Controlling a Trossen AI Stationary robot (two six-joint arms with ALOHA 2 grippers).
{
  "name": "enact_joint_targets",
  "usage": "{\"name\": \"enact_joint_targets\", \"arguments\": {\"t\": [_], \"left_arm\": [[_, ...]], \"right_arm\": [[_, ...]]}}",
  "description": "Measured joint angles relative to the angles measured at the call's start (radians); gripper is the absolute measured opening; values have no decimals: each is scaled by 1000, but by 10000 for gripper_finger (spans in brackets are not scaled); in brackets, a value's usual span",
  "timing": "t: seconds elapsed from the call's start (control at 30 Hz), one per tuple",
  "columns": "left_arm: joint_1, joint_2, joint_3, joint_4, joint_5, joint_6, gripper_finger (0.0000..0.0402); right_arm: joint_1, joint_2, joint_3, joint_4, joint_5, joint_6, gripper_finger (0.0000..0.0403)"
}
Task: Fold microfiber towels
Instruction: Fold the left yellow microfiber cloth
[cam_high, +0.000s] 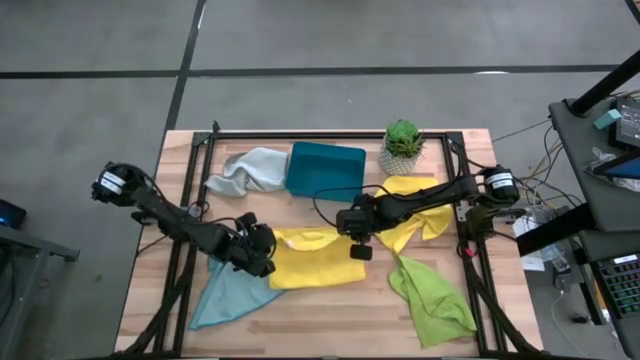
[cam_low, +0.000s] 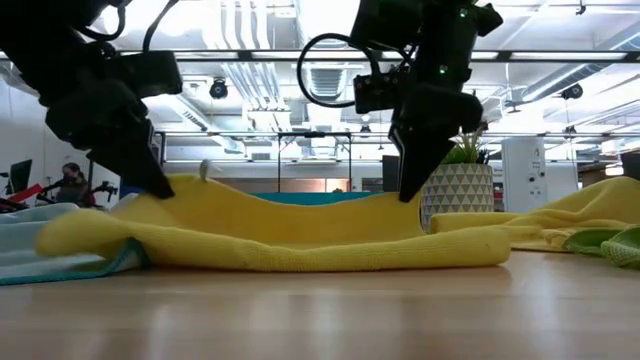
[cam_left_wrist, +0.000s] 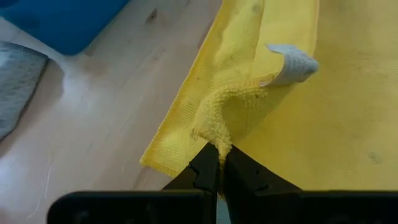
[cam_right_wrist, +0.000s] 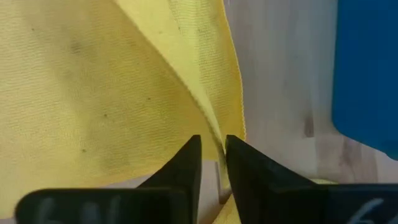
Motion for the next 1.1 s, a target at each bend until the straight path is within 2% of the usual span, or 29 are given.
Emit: {"name": "enact_joint_targets", "arguments": {"t": [0.1, 0.23, 0.47, 0.87, 1.1], "left_arm": [[2, -2, 0, 0, -5, 7, 26], [10, -3, 0, -10, -6, 8, 74], [24, -15, 4, -62, -42, 8, 149], [51, -25, 15, -73, -63, 5, 157], [50, -23, 13, 104, -48, 90, 157]], "right_arm": [[0, -12, 0, 0, 0, 5, 89], [0, -40, 0, -10, 0, 9, 107], [0, -112, 0, -27, 18, 10, 111], [53, -133, -39, -2, 18, 53, 85], [94, -133, -195, 324, 15, 47, 84]]}}
